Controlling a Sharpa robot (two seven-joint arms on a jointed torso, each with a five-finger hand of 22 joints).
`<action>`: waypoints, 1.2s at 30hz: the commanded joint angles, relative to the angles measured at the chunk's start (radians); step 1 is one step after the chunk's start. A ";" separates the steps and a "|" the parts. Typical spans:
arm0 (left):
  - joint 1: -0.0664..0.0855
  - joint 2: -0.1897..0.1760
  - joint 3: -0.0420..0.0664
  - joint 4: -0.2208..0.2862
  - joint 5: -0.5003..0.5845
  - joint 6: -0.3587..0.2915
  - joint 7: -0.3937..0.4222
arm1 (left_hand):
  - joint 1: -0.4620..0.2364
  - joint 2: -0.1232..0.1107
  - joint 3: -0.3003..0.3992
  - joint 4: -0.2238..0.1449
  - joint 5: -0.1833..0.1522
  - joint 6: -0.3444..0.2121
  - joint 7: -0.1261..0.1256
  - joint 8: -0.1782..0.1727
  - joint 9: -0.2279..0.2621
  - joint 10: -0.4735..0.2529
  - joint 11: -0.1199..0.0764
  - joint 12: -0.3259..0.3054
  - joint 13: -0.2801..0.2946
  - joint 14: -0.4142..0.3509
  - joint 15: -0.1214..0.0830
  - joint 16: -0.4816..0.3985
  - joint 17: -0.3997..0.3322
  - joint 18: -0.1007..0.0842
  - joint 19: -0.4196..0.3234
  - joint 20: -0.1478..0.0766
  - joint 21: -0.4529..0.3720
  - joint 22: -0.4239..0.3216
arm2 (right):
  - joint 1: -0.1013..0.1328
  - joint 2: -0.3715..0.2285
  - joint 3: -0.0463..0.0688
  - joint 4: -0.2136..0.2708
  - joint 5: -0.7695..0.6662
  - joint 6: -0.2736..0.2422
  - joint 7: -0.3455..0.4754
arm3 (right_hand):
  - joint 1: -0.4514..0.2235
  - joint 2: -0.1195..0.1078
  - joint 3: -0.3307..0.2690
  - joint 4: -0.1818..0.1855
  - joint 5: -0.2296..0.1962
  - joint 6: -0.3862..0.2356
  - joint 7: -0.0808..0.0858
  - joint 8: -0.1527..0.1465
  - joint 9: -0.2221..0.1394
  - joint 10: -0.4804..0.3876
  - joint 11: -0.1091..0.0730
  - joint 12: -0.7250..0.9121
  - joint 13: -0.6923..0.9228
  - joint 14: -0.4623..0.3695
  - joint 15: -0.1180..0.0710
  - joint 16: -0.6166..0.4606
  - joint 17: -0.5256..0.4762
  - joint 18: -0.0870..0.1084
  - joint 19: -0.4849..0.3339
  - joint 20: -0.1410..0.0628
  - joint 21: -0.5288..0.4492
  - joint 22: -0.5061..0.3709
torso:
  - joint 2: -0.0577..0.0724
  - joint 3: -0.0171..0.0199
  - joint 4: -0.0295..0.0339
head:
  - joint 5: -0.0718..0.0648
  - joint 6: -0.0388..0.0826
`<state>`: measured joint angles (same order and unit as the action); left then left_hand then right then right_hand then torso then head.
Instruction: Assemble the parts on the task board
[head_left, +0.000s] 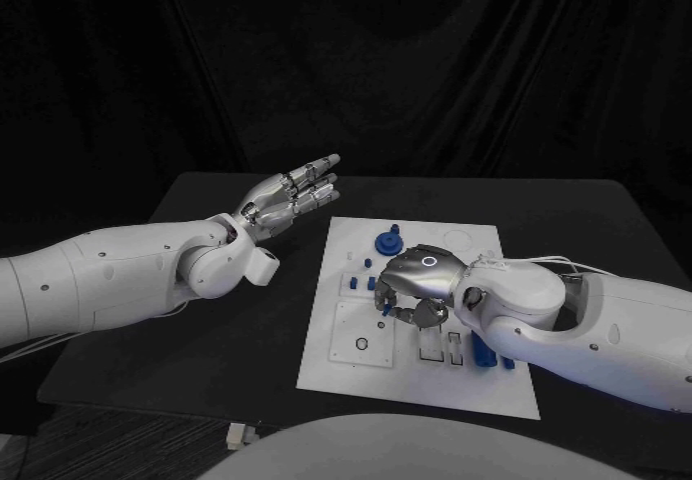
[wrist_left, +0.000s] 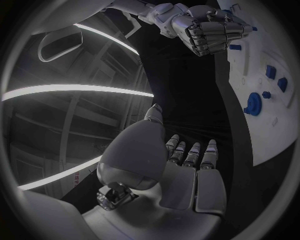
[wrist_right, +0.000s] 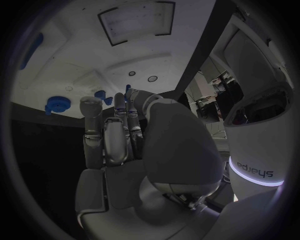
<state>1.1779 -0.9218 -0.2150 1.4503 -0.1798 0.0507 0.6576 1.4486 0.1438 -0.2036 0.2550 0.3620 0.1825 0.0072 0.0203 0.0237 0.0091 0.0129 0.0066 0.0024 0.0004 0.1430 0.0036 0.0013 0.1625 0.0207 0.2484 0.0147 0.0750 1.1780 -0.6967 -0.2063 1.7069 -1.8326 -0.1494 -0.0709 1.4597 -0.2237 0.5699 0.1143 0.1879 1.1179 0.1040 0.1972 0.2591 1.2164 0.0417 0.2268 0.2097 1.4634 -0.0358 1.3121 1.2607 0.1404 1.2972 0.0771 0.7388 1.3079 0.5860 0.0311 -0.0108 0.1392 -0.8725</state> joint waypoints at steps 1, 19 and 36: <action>-0.001 0.002 0.001 0.002 0.007 0.012 0.009 | 0.008 0.002 -0.003 -0.005 0.004 -0.003 0.004 0.005 0.001 0.000 0.005 -0.004 0.000 0.000 0.004 -0.004 -0.001 0.016 0.002 0.008 0.003 -0.001 | -0.007 0.005 0.000 -0.003 -0.012 0.038 -0.026 | -0.006 0.003 -0.001 -0.002 -0.004 -0.005 0.005 -0.002 0.001 0.001 0.003 -0.004 0.001 0.000 0.008 -0.005 0.000 -0.005 -0.006 0.000 -0.005 0.084 | 0.000 0.0000 0.0003 | 0.004 0.000; -0.002 0.004 0.001 -0.001 0.007 0.016 0.008 | 0.009 0.003 -0.003 -0.005 0.005 -0.003 0.005 0.005 0.001 0.000 0.007 -0.004 0.000 0.000 0.004 -0.004 -0.001 0.016 0.003 0.009 0.003 0.000 | -0.025 0.019 0.000 -0.019 -0.012 0.055 -0.029 | -0.007 0.003 -0.002 -0.003 -0.006 -0.006 0.006 -0.004 0.001 0.000 0.003 -0.005 0.001 -0.001 0.009 -0.006 -0.001 -0.004 -0.007 0.000 -0.006 0.084 | 0.000 -0.0008 0.0013 | 0.009 0.000; -0.004 0.005 0.001 -0.004 0.007 0.018 0.006 | 0.009 0.004 -0.004 -0.006 0.005 -0.003 0.006 0.005 0.001 -0.001 0.008 -0.004 0.000 0.000 0.005 -0.004 -0.001 0.016 0.003 0.009 0.003 0.000 | -0.033 0.028 0.000 -0.028 -0.037 0.014 -0.006 | -0.004 0.005 -0.002 -0.008 -0.006 -0.007 0.005 -0.005 0.000 0.003 0.002 -0.003 0.002 -0.002 0.009 -0.007 -0.002 -0.004 -0.009 0.000 -0.009 0.083 | 0.000 -0.0005 0.0007 | 0.013 0.000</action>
<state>1.1755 -0.9186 -0.2150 1.4457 -0.1798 0.0576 0.6540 1.4486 0.1438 -0.2064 0.2522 0.3620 0.1825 0.0072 0.0203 0.0237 0.0091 0.0128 0.0066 0.0025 0.0004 0.1429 0.0036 0.0014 0.1627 0.0244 0.2521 0.0147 0.0747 1.1475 -0.6695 -0.2066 1.6779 -1.8492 -0.1114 -0.0783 1.4599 -0.2239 0.5669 0.1116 0.1878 1.1142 0.1074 0.1922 0.2578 1.2164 0.0417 0.2268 0.2105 1.4597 -0.0321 1.3084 1.2585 0.1404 1.2972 0.0770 0.7337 1.3075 0.5859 0.0304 -0.0098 0.1510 -0.8725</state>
